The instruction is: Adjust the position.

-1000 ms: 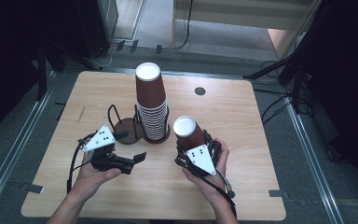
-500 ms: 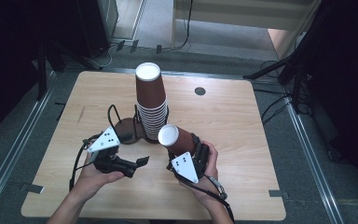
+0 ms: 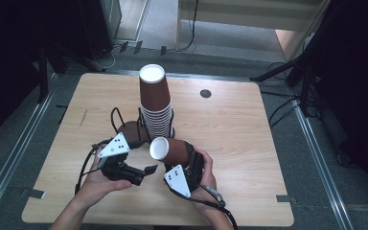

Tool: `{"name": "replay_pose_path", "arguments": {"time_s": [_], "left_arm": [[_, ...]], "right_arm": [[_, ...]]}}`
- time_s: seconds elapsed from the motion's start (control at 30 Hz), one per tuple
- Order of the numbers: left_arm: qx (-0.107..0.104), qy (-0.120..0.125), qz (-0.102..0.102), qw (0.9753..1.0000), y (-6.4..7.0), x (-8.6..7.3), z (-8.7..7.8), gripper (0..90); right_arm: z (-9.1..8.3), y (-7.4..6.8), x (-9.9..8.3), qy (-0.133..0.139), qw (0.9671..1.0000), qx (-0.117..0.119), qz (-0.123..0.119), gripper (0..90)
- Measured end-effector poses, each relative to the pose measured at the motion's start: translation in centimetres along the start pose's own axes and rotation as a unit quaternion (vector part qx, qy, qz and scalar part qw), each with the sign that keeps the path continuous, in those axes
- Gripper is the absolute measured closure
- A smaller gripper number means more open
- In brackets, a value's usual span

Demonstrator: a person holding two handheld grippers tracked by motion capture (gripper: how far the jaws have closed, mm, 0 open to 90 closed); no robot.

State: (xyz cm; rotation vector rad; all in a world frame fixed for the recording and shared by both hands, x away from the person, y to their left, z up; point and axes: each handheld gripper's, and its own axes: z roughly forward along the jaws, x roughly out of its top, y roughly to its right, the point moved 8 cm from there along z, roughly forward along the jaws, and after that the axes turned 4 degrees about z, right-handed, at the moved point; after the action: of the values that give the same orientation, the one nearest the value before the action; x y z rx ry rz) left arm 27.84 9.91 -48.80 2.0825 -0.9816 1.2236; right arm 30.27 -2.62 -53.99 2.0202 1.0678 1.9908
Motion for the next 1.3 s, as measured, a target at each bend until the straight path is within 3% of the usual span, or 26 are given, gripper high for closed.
{"name": "replay_pose_path", "arguments": {"time_s": [0.33,0.47,0.53,0.7,1.03,1.23,1.3], "left_arm": [[0.001,-0.019,0.011,0.9998,0.4,-0.3,0.5,6.5],[-0.004,-0.026,0.011,0.9996,0.5,-0.5,0.7,7.8],[0.009,-0.032,0.010,0.9994,0.3,-0.6,0.7,7.9],[-0.004,-0.038,0.008,0.9992,0.6,-0.7,0.8,11.6],[-0.017,-0.050,0.003,0.9986,0.7,-1.0,0.9,21.0],[-0.025,-0.054,-0.001,0.9982,0.6,-1.2,0.9,22.7],[-0.030,-0.052,-0.008,0.9982,0.5,-1.1,0.9,23.1]], "right_arm": [[-0.3,-2.1,0.5,0.013,0.9990,0.023,-0.037,11.3],[-0.3,-2.6,0.7,0.016,0.9986,0.030,-0.040,11.3],[-0.4,-2.9,0.7,0.019,0.9983,0.035,-0.041,11.3],[-0.4,-3.3,0.7,0.020,0.9975,0.041,-0.054,11.3],[-0.5,-3.8,0.6,0.019,0.9967,0.046,-0.064,10.8],[-0.4,-4.1,0.4,0.015,0.9969,0.046,-0.062,8.3],[-0.4,-4.1,0.4,0.007,0.9973,0.054,-0.049,7.6]]}}
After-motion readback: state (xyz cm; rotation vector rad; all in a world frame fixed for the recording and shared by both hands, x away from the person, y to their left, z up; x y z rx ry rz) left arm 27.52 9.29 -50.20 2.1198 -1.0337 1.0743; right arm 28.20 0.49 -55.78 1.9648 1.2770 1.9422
